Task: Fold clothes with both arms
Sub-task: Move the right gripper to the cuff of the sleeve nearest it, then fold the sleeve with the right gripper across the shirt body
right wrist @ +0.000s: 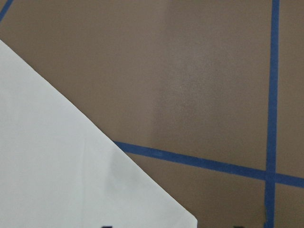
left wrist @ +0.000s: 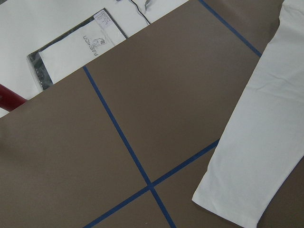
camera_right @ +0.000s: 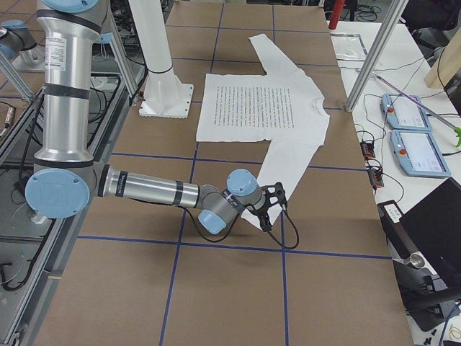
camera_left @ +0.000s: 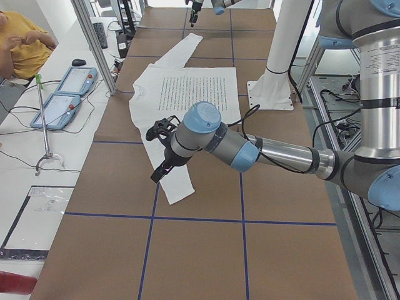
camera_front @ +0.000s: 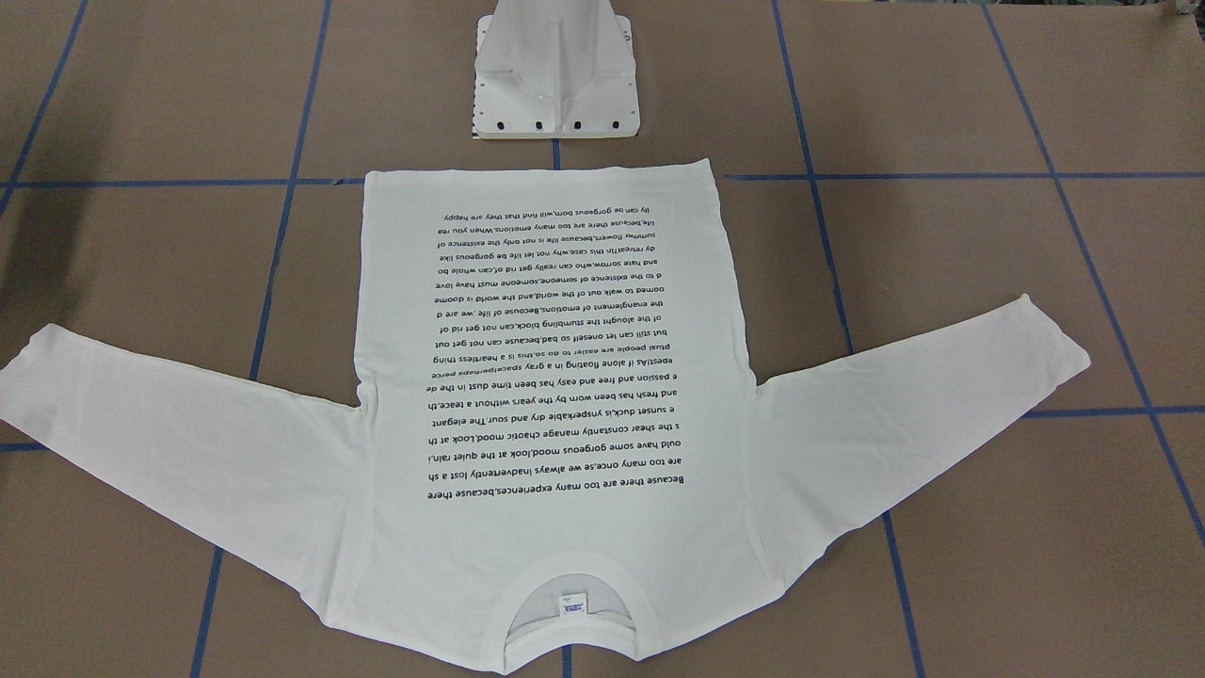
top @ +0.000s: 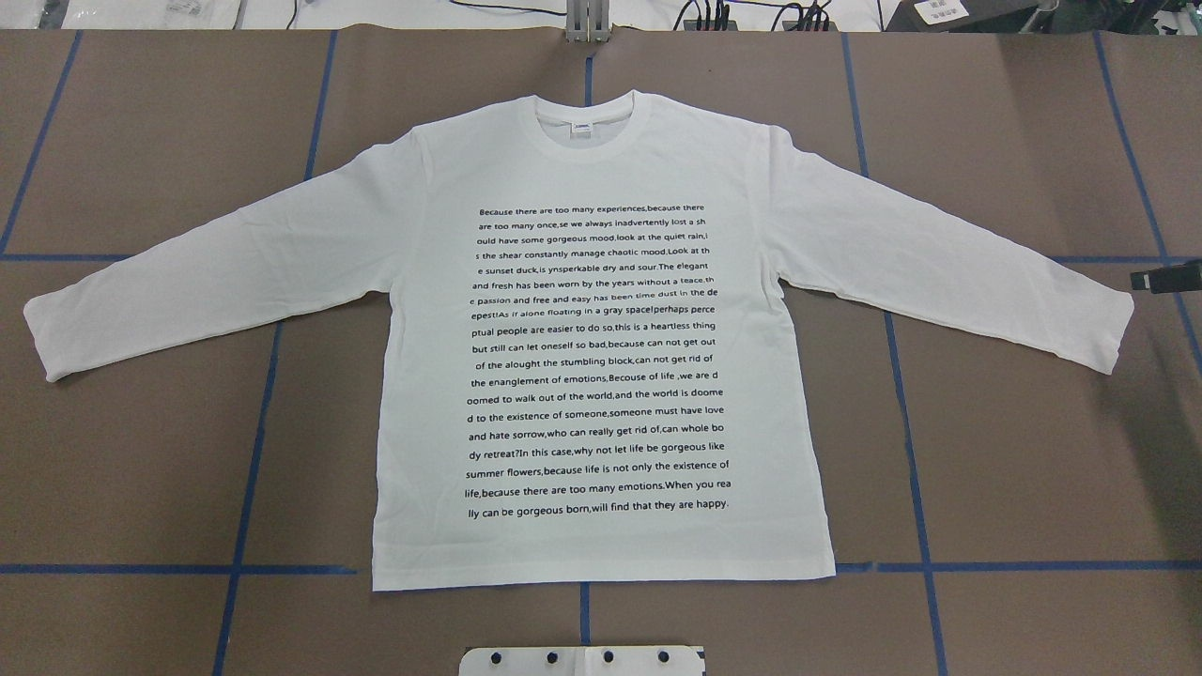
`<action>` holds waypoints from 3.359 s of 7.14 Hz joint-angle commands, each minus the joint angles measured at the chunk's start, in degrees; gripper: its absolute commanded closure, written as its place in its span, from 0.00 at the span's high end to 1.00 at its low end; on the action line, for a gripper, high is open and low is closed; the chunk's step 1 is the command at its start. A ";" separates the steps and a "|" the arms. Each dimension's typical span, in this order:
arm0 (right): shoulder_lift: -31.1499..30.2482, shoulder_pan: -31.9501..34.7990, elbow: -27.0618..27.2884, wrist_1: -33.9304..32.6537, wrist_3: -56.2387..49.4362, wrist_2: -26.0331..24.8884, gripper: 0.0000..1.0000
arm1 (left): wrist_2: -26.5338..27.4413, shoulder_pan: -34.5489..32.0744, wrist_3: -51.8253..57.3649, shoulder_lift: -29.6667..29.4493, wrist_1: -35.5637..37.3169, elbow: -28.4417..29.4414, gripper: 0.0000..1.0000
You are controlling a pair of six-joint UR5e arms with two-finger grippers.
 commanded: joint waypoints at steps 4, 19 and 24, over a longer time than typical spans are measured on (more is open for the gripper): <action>0.69 -7.52 -6.51 8.00 6.97 -7.03 0.65 | 0.00 0.06 0.12 0.06 -0.10 0.65 1.00; 1.56 -1.90 22.64 -25.61 6.89 -2.20 0.00 | 0.00 0.06 0.12 0.06 -0.10 0.74 1.00; 40.42 -14.32 28.69 -73.21 21.39 -12.26 0.00 | 0.00 -0.03 0.21 0.06 -0.10 1.35 1.00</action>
